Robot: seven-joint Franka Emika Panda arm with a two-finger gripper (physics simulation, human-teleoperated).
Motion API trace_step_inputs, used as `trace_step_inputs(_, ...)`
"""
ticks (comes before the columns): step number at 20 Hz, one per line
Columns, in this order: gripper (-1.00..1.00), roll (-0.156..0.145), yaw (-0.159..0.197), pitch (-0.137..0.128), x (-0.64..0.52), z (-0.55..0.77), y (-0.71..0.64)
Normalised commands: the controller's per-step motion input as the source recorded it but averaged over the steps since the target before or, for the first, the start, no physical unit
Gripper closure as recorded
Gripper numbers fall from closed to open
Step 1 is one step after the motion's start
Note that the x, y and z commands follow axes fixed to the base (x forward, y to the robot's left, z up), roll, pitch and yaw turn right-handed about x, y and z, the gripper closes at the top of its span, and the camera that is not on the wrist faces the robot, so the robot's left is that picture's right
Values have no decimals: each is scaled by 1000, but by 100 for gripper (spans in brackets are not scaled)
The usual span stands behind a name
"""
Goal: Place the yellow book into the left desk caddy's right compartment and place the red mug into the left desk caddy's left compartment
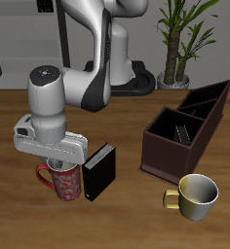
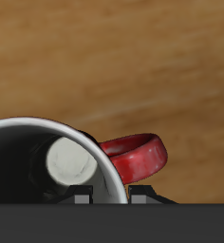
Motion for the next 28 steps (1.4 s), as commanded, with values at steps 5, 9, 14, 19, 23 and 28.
trace_step_inputs(5,100,-7,0,-8,-90,52,-22)
trace_step_inputs(9,100,-32,-8,-28,-90,195,-154)
trace_step_inputs(14,100,-47,0,-19,-110,157,-128)
trace_step_inputs(19,100,-31,-9,-25,-171,212,-85)
trace_step_inputs(23,100,-43,-9,-11,-315,262,-6)
trace_step_inputs(28,100,-30,-11,-3,-315,194,-9)
